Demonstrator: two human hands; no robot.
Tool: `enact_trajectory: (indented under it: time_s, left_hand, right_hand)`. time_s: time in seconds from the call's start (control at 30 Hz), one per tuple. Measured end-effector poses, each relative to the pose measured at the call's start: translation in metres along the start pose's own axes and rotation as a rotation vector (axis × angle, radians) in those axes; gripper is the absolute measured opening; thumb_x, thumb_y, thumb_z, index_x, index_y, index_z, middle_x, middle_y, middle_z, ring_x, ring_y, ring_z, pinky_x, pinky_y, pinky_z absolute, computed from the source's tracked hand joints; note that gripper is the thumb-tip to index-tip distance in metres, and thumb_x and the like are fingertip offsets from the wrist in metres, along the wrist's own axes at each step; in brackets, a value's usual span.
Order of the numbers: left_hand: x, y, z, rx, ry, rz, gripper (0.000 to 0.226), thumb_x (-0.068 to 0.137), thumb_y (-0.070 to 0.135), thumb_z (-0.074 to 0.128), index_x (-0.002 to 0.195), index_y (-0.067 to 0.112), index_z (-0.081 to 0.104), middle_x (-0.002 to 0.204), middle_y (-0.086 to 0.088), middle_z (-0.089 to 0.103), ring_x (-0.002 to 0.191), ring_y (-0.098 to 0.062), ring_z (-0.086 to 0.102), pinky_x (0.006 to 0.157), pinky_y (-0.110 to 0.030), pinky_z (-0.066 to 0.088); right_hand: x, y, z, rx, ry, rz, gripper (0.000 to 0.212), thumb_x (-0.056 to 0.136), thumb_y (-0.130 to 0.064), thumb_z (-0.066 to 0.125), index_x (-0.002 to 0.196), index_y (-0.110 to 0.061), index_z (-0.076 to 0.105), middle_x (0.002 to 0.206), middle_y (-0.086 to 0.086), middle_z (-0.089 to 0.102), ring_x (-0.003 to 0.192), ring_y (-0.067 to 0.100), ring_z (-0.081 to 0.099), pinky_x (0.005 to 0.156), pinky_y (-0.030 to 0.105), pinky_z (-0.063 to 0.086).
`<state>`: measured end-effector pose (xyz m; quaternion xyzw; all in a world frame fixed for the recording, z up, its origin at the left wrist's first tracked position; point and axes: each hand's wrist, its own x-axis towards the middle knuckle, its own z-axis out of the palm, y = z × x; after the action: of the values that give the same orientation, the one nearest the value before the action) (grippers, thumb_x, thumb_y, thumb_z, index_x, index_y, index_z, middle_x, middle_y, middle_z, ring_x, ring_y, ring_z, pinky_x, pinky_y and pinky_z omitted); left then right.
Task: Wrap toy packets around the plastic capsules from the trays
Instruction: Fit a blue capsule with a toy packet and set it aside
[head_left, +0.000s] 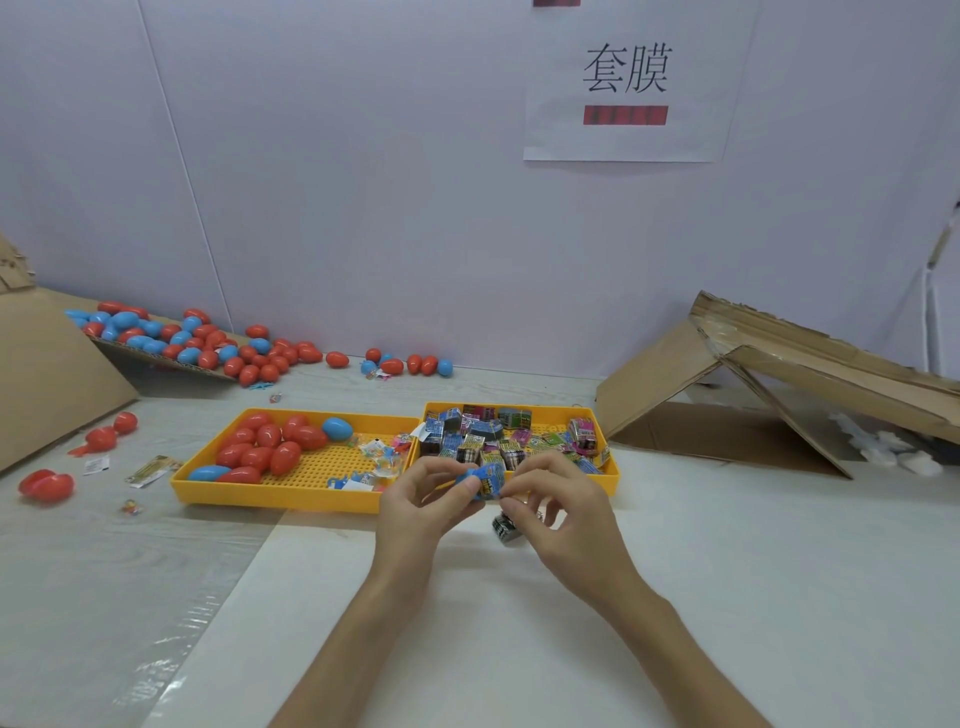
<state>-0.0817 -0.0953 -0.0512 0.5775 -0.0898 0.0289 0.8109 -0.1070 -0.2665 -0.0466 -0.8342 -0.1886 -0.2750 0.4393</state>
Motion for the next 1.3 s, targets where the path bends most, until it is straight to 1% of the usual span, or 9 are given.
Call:
enact_trajectory:
  time_s: [0.1,0.23,0.33,0.43,0.5,0.7,0.9,1.03,1.3]
  left_hand:
    - [0.0009,-0.0007,-0.0008,-0.001,0.006,-0.001,0.016,0.085,0.006,0.076,0.082,0.021,0.075,0.097,-0.011,0.076,0.096,-0.026,0.074,0.078,-0.030,0.060]
    - [0.0006,-0.0015,-0.0006,0.033,0.013,0.039,0.020,0.084,0.000,0.076,0.082,0.021,0.075,0.099,-0.009,0.076,0.096,-0.025,0.074,0.077,-0.029,0.060]
    - [0.0008,-0.0022,0.0006,0.121,0.010,0.096,0.018,0.082,-0.001,0.078,0.085,0.017,0.075,0.098,-0.005,0.076,0.096,-0.022,0.074,0.079,-0.032,0.061]
    - [-0.0006,-0.0033,0.0015,0.280,-0.010,0.180,0.019,0.080,0.001,0.081,0.089,0.016,0.074,0.099,0.004,0.076,0.099,-0.015,0.072,0.082,-0.029,0.059]
    - [-0.0026,-0.0041,0.0026,0.332,-0.038,0.222,0.020,0.080,0.004,0.081,0.090,0.019,0.074,0.101,0.007,0.076,0.100,-0.013,0.070,0.077,-0.024,0.058]
    - [-0.0029,-0.0043,0.0041,0.344,-0.062,0.275,0.018,0.089,0.001,0.071,0.093,0.017,0.078,0.100,0.006,0.074,0.105,-0.017,0.069,0.076,-0.031,0.061]
    - [-0.0041,-0.0016,0.0041,0.375,-0.046,0.265,0.024,0.086,0.006,0.077,0.099,0.027,0.074,0.099,0.012,0.075,0.103,-0.007,0.069,0.076,-0.021,0.057]
    - [-0.0054,-0.0004,0.0045,0.377,-0.042,0.283,0.024,0.086,0.006,0.077,0.097,0.027,0.074,0.098,0.012,0.074,0.103,-0.007,0.068,0.074,-0.018,0.055]
    - [-0.0056,-0.0003,0.0053,0.373,-0.028,0.302,0.022,0.084,0.005,0.078,0.095,0.023,0.073,0.096,0.010,0.074,0.101,-0.009,0.069,0.073,-0.018,0.056]
  right_hand:
    - [-0.0006,0.0015,0.0012,-0.025,-0.027,0.008,0.009,0.088,-0.009,0.076,0.092,-0.017,0.078,0.097,-0.004,0.062,0.071,0.012,0.059,0.059,0.015,0.044]
    - [-0.0002,0.0003,0.0010,0.005,0.051,0.033,0.007,0.087,-0.012,0.076,0.091,-0.018,0.078,0.095,-0.006,0.062,0.068,0.015,0.062,0.056,0.022,0.048]
    - [0.0013,-0.0012,0.0010,0.127,0.113,0.159,0.009,0.087,-0.014,0.077,0.084,-0.023,0.077,0.090,-0.011,0.063,0.067,0.015,0.064,0.060,0.028,0.052]
    - [0.0029,-0.0019,0.0014,0.300,0.095,0.320,0.010,0.087,-0.018,0.077,0.081,-0.025,0.078,0.084,-0.008,0.069,0.064,0.006,0.060,0.059,0.022,0.049]
    - [0.0032,-0.0023,0.0015,0.396,0.070,0.411,0.010,0.087,-0.015,0.077,0.082,-0.023,0.079,0.076,-0.004,0.071,0.061,0.004,0.059,0.057,0.018,0.046]
    - [0.0045,0.0012,0.0011,0.564,0.086,0.590,0.006,0.091,-0.009,0.071,0.092,-0.006,0.076,0.060,-0.009,0.063,0.054,0.005,0.053,0.056,0.020,0.045]
    - [0.0052,0.0002,0.0007,0.647,0.050,0.657,0.013,0.092,-0.012,0.069,0.099,-0.003,0.075,0.061,-0.004,0.058,0.056,0.010,0.049,0.062,0.023,0.048]
    - [0.0059,-0.0007,0.0000,0.703,0.013,0.713,0.017,0.091,-0.014,0.069,0.102,-0.002,0.075,0.068,0.003,0.055,0.058,0.010,0.047,0.063,0.026,0.044]
    - [0.0060,-0.0032,-0.0002,0.852,-0.031,0.814,0.018,0.091,-0.016,0.069,0.104,-0.005,0.075,0.071,0.006,0.050,0.059,0.010,0.048,0.054,0.020,0.048]
